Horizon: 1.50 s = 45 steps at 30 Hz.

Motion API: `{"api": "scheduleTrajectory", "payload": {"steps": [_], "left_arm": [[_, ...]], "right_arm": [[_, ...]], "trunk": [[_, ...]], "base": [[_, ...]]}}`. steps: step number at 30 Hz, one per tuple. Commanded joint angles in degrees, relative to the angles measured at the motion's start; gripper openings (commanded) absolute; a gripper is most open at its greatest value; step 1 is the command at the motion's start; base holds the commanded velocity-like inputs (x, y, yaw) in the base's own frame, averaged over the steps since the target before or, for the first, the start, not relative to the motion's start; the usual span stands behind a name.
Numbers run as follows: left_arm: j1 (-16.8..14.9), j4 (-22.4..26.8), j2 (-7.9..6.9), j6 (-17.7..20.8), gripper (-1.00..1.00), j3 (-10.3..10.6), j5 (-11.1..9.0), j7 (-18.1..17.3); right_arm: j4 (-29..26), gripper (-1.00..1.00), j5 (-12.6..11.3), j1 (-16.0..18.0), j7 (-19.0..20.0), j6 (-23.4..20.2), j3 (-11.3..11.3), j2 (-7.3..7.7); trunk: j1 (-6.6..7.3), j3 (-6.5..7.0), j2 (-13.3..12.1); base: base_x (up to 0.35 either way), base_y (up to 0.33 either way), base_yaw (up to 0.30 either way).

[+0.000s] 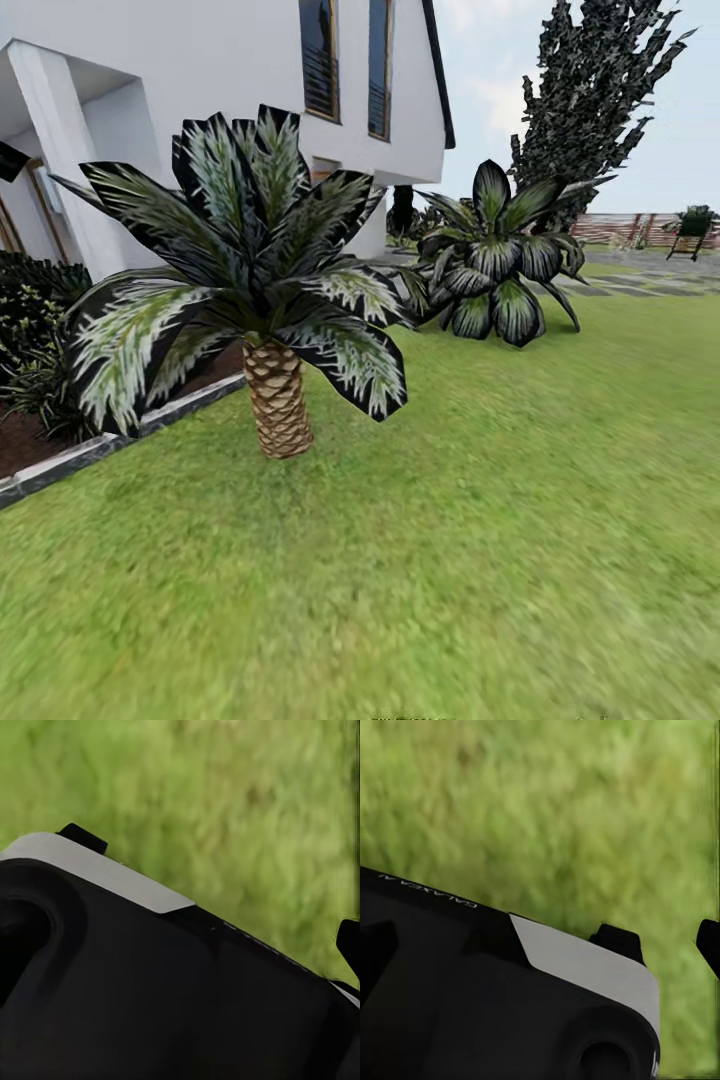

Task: Take the three Easter eggs out of the wicker basket on the lawn in the garden, then place them on the lawn next to a single tree (choose any tree) so that all three eggs are next to the same tree and none are left in the basket.

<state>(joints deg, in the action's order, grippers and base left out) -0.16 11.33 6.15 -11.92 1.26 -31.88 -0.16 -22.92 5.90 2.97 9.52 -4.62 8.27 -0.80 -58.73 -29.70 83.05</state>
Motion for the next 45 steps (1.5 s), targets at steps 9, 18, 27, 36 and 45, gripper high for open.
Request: {"api": "scheduleTrajectory", "payload": {"steps": [9, 18, 27, 36, 45], "left_arm": [[0.0, 0.0, 0.0, -0.2, 1.0, 0.1, -0.3, 0.1], [0.0, 0.0, 0.0, -0.2, 1.0, 0.1, -0.3, 0.1], [0.0, -0.1, 0.0, -0.2, 1.0, 0.1, -0.3, 0.1], [0.0, -0.1, 0.0, -0.2, 1.0, 0.2, -0.3, 0.1], [0.0, -0.1, 0.0, -0.2, 1.0, 0.2, -0.4, 0.1]], "right_arm": [[-0.1, 1.0, 0.6, 0.0, 0.1, -0.3, 0.0, 0.0], [-0.1, 1.0, 0.6, 0.0, 0.1, -0.3, 0.0, 0.0], [-0.1, 1.0, 0.6, 0.0, 0.1, -0.3, 0.0, 0.0], [-0.1, 1.0, 0.6, 0.0, 0.1, -0.3, 0.0, -0.06], [-0.1, 1.0, 0.6, 0.0, 0.1, -0.3, 0.0, -0.08]], "trunk": [[0.0, -0.49, 0.0], [0.0, -0.91, 0.0], [0.0, -1.32, 0.0], [0.0, -1.73, 0.0], [0.0, -2.14, 0.0]], "base": [[0.0, -0.208, -0.262], [0.002, -0.247, -0.263], [0.068, -0.293, -0.263], [0.095, -0.301, -0.262], [0.203, -0.254, -0.26]]}}
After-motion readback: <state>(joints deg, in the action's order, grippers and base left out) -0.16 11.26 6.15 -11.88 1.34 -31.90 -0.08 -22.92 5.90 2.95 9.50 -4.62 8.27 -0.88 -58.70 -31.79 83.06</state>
